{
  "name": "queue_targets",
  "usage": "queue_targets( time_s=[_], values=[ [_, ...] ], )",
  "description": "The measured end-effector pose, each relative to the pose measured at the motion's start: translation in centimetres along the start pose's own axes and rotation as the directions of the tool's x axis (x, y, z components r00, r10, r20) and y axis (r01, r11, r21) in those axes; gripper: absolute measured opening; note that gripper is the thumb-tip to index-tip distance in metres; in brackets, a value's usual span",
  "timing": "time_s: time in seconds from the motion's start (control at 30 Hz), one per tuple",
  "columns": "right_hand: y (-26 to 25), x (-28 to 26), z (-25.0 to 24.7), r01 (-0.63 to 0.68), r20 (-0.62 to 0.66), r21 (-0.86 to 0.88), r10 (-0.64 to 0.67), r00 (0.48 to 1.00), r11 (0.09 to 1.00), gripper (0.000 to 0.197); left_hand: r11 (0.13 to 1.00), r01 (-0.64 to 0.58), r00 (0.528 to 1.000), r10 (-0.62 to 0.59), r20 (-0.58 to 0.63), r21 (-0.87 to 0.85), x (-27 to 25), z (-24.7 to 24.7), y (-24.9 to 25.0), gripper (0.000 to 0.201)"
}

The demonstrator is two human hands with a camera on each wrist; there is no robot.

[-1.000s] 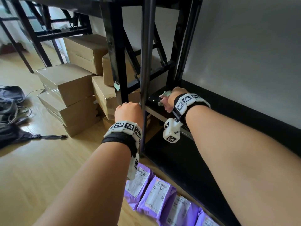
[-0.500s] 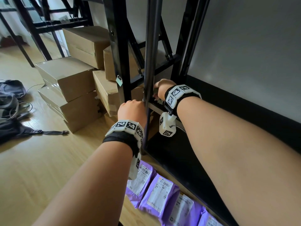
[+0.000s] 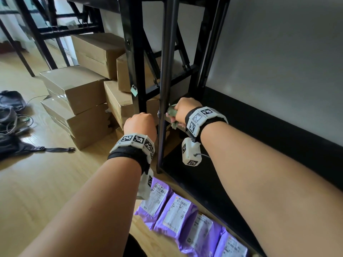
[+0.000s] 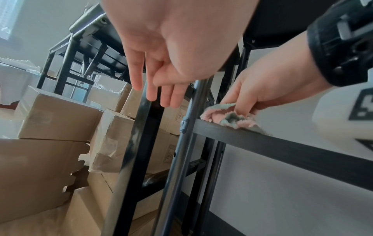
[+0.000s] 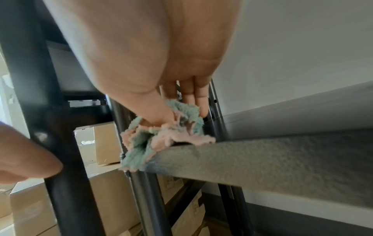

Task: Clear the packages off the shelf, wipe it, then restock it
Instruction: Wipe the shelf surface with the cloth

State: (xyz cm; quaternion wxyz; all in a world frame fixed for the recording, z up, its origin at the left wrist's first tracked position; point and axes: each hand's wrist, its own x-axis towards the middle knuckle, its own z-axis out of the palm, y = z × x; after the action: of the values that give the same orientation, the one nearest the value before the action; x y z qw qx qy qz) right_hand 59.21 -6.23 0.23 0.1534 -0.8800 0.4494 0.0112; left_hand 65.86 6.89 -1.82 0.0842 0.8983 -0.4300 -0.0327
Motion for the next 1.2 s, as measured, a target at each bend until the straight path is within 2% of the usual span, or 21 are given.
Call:
queue_targets(
  time_s=[0.2, 0.3, 0.43, 0.5, 0.57, 0.63, 0.77, 0.9, 1.03, 1.07, 1.13, 1.2],
  values=[
    [-0.5, -2.3, 0.5, 0.079, 0.027, 0.082, -0.081, 0.996, 0.994, 0.029, 0.999, 0.032, 0.999, -0.032, -0.016, 0.004, -0.8, -1.1, -1.1, 0.047],
    [-0.6, -3.3, 0.9, 0.106, 0.061, 0.169, -0.117, 0.991, 0.98, 0.024, 1.0, 0.024, 0.999, -0.024, -0.04, 0.004, -1.4, -1.4, -1.1, 0.044],
    [0.5, -3.2, 1.3, 0.062, -0.06, 0.297, -0.046, 0.997, 0.953, 0.034, 1.0, 0.009, 0.999, -0.009, -0.044, -0.001, -1.9, -1.3, -1.1, 0.045],
    [1.5, -2.7, 0.6, 0.029, -0.116, 0.16, -0.01, 0.993, 0.987, 0.044, 1.0, 0.007, 0.999, -0.007, -0.039, -0.002, -1.9, -1.2, -1.0, 0.046],
    [2.5, -2.5, 0.0, -0.008, -0.135, -0.089, -0.004, 0.991, 0.996, 0.044, 1.0, -0.002, 0.999, 0.002, -0.036, -0.002, -1.8, -1.1, -0.8, 0.046],
    [3.1, -1.9, -0.1, -0.032, -0.109, -0.158, 0.014, 0.994, 0.987, 0.041, 1.0, -0.015, 1.0, 0.015, -0.017, -0.003, -1.5, -1.0, -0.5, 0.045],
    [2.7, -0.9, 0.7, -0.069, -0.038, 0.003, 0.069, 0.997, 0.998, 0.036, 1.0, -0.028, 1.0, 0.028, 0.0, -0.003, -1.2, -0.8, -0.4, 0.043],
    [2.4, -0.3, 0.3, -0.099, -0.076, 0.231, 0.119, 0.99, 0.968, 0.023, 0.999, -0.035, 0.999, 0.035, 0.007, -0.009, -0.8, -0.3, -0.3, 0.043],
    [1.6, 0.9, 0.0, -0.141, -0.106, 0.538, 0.233, 0.967, 0.831, 0.03, 0.999, -0.051, 0.999, 0.051, -0.013, -0.015, -0.2, 0.0, -0.1, 0.04],
    [1.0, 1.8, -0.4, -0.173, -0.081, 0.607, 0.277, 0.958, 0.776, 0.031, 0.998, -0.058, 0.998, 0.058, -0.02, -0.017, 0.0, 0.0, 0.0, 0.04],
    [0.2, 3.8, -0.9, -0.294, 0.071, 0.709, 0.349, 0.934, 0.641, 0.038, 0.997, -0.073, 0.997, 0.072, -0.025, -0.019, 0.4, -0.1, 0.2, 0.04],
    [0.3, 7.0, -0.2, -0.345, 0.137, 0.706, 0.359, 0.923, 0.619, 0.048, 0.996, -0.082, 0.996, 0.082, -0.019, -0.024, 0.8, -0.1, 0.4, 0.039]
  ],
)
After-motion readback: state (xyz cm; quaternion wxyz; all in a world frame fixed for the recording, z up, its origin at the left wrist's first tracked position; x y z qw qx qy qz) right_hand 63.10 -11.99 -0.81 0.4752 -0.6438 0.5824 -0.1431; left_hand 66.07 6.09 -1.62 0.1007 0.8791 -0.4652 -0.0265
